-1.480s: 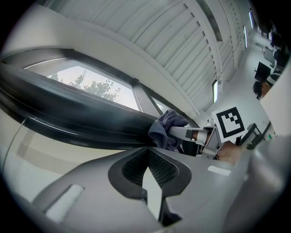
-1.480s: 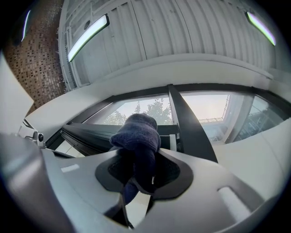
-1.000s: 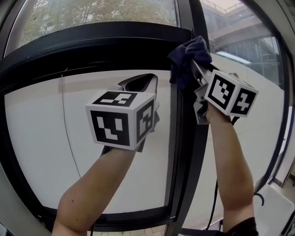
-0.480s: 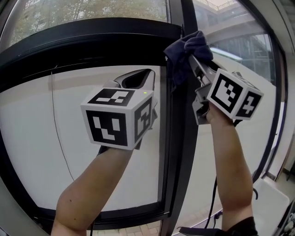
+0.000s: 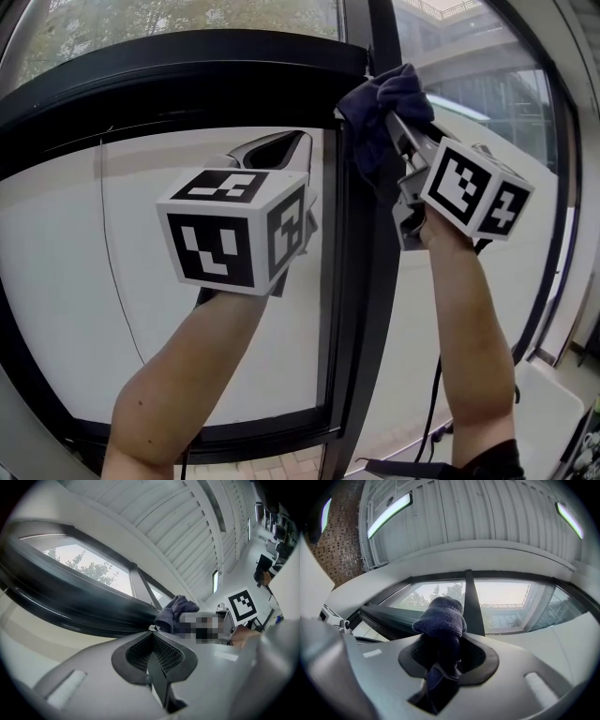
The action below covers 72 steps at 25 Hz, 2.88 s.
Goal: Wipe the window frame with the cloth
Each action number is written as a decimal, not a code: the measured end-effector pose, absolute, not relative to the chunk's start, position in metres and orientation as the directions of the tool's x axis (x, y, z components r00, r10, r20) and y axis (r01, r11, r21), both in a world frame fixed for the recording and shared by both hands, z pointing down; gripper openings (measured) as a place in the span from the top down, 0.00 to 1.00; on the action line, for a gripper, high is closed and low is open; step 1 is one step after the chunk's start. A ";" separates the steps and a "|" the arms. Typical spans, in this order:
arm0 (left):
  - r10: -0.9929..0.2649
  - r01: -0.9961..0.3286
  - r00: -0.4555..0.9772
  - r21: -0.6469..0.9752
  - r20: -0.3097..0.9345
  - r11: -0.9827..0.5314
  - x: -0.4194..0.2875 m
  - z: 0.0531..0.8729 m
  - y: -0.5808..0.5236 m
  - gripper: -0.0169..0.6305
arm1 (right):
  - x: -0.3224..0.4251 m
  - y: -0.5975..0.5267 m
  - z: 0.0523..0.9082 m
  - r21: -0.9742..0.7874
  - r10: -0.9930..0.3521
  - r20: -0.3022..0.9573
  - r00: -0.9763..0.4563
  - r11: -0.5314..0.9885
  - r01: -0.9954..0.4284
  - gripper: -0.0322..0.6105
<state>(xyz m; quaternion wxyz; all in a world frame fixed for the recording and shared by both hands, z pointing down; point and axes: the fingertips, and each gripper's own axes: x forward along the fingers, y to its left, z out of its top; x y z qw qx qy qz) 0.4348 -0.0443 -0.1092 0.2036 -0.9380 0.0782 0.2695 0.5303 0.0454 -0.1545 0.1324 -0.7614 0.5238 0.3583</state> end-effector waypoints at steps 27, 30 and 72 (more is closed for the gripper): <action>-0.114 -0.284 0.875 -0.309 -0.471 -0.908 0.455 -0.059 -0.096 0.98 | 0.550 -0.004 -0.119 0.225 -0.759 -0.614 0.216 -0.431 -0.874 0.77; -0.115 -0.277 0.884 -0.309 -0.454 -0.910 0.458 -0.050 -0.097 0.98 | 0.550 -0.003 -0.111 0.219 -0.760 -0.611 0.223 -0.432 -0.875 0.77; -0.088 -0.206 0.931 -0.309 -0.354 -0.928 0.459 0.059 -0.083 0.98 | 0.556 -0.009 0.045 0.218 -0.835 -0.477 0.273 -0.413 -0.884 0.77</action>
